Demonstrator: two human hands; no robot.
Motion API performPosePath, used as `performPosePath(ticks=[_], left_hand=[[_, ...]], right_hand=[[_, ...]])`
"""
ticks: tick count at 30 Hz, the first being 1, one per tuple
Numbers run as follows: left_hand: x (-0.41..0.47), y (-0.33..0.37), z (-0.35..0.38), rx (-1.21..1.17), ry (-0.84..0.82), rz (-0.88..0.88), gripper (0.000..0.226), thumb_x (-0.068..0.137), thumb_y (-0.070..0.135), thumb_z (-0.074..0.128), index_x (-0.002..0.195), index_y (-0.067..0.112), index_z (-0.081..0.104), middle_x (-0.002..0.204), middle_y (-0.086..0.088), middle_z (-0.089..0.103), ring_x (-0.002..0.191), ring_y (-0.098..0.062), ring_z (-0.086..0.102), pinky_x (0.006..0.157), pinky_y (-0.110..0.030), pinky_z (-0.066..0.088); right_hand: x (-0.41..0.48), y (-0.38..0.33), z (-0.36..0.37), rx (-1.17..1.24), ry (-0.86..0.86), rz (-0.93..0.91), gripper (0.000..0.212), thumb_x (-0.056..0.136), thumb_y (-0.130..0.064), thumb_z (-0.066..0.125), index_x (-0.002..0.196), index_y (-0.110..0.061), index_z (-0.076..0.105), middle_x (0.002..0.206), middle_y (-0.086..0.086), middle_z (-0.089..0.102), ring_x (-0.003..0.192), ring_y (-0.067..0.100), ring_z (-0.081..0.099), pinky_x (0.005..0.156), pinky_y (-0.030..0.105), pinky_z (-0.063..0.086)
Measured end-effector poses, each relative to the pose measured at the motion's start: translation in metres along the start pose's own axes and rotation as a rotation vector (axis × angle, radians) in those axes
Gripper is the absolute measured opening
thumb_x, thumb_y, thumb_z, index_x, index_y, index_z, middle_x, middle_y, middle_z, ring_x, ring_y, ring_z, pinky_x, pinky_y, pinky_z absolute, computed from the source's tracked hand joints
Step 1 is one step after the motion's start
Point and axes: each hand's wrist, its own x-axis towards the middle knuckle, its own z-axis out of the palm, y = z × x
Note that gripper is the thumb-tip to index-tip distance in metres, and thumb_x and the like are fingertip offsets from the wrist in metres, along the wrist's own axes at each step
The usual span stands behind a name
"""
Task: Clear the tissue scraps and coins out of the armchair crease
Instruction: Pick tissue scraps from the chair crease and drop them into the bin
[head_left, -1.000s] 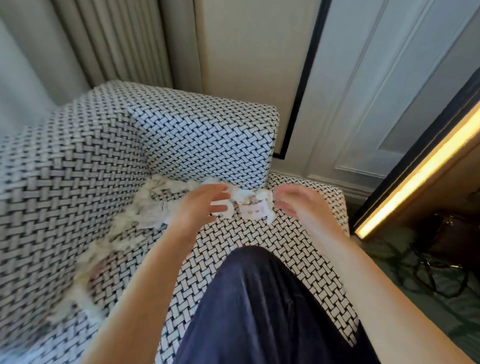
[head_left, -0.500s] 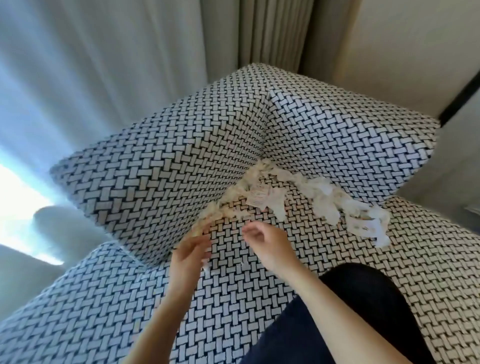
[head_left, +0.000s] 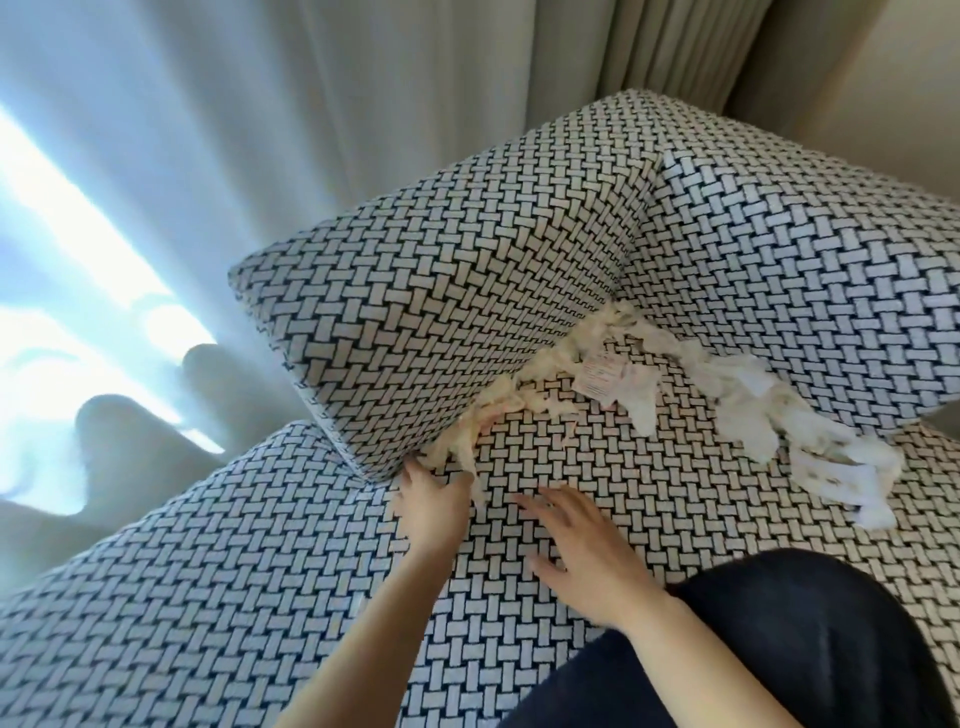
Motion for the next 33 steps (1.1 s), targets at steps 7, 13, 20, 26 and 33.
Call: performPosePath(ticks=[7, 13, 20, 26, 33], left_hand=[[-0.001, 0.025, 0.028, 0.397, 0.047, 0.076, 0.079, 0.089, 0.033, 0.051, 0.150, 0.011, 0.005, 0.155, -0.006, 0.017, 0.140, -0.026, 0.018, 0.108, -0.047, 0.023], [0.012, 0.030, 0.034, 0.362, 0.082, -0.025, 0.061, 0.092, 0.034, 0.048, 0.145, 0.022, 0.022, 0.154, -0.003, 0.019, 0.136, -0.027, 0.024, 0.105, -0.049, 0.027], [0.010, 0.035, 0.042, 0.377, 0.104, 0.014, 0.049, 0.093, 0.021, 0.047, 0.140, 0.029, 0.032, 0.147, 0.004, 0.034, 0.129, -0.025, 0.028, 0.098, -0.048, 0.030], [0.016, 0.029, 0.046, 0.359, 0.077, 0.089, 0.061, 0.092, 0.022, 0.050, 0.145, 0.028, 0.019, 0.148, 0.007, 0.033, 0.131, -0.024, 0.028, 0.101, -0.049, 0.026], [0.025, 0.030, 0.044, 0.302, 0.014, 0.184, 0.046, 0.093, 0.029, 0.048, 0.138, 0.033, 0.038, 0.146, 0.005, 0.035, 0.131, -0.024, 0.032, 0.107, -0.055, 0.027]], right_hand=[[-0.002, 0.000, 0.000, 0.071, 0.002, 0.008, 0.063, 0.097, -0.046, 0.041, 0.150, -0.034, 0.008, 0.157, -0.010, 0.010, 0.144, 0.010, 0.005, 0.116, 0.028, 0.008], [-0.002, 0.000, -0.002, 0.164, 0.010, 0.029, 0.063, 0.097, -0.043, 0.044, 0.150, -0.031, 0.013, 0.156, -0.010, 0.015, 0.143, 0.008, 0.010, 0.116, 0.028, 0.011], [-0.001, 0.006, -0.009, 0.336, 0.020, 0.094, 0.064, 0.097, -0.042, 0.045, 0.151, -0.033, 0.012, 0.156, -0.009, 0.018, 0.143, 0.009, 0.013, 0.114, 0.026, 0.013], [0.000, 0.008, -0.013, 0.452, 0.036, 0.145, 0.061, 0.097, -0.041, 0.045, 0.150, -0.034, 0.015, 0.150, -0.005, 0.029, 0.136, 0.009, 0.024, 0.112, 0.026, 0.020], [0.006, 0.013, -0.011, 0.518, 0.073, 0.181, 0.058, 0.097, -0.041, 0.044, 0.149, -0.032, 0.018, 0.154, -0.008, 0.024, 0.142, 0.010, 0.016, 0.114, 0.028, 0.015]])
